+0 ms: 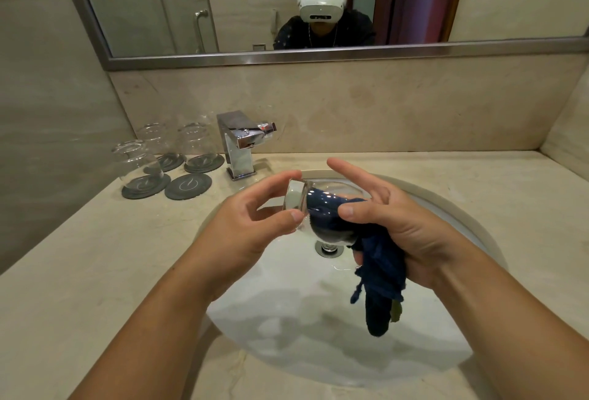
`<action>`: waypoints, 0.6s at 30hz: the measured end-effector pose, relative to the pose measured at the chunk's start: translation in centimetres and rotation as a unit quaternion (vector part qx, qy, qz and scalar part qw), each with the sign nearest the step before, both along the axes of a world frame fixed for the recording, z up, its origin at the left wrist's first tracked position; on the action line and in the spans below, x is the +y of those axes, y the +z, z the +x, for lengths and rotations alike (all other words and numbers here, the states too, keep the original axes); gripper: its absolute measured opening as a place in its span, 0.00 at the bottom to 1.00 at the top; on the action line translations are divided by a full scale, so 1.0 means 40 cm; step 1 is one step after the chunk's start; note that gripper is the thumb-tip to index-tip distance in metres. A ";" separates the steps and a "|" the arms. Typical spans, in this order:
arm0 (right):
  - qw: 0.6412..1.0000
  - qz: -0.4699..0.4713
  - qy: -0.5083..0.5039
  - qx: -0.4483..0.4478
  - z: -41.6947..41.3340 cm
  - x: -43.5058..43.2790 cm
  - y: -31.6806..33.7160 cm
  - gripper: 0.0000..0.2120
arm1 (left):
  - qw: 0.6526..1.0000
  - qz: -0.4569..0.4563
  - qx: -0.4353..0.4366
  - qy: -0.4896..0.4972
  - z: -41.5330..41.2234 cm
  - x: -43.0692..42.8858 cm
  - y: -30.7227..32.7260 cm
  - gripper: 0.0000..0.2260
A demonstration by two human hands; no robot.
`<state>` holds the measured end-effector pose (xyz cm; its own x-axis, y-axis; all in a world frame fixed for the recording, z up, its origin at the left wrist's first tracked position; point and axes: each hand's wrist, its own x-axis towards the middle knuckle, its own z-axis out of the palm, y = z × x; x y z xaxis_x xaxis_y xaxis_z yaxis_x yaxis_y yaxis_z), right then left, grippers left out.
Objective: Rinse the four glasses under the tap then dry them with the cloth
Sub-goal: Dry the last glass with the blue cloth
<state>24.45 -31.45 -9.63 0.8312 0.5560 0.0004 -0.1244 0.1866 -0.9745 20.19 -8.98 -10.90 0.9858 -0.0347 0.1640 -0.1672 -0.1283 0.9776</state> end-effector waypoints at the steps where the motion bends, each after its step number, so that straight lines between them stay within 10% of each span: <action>1: 1.000 0.017 -0.003 0.011 0.001 0.000 0.000 0.36 | 1.000 0.006 -0.003 -0.001 0.001 0.003 0.001 0.26; 18: 0.967 0.015 -0.254 -0.010 0.009 0.009 0.001 0.11 | 0.984 -0.028 -0.032 0.173 0.023 0.021 -0.003 0.24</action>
<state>24.83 -31.07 -9.59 0.9966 0.0761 0.0300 0.0103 0.2473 -0.9689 21.12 -8.13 -11.00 0.9250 0.3111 0.2181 -0.1842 -0.1348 0.9736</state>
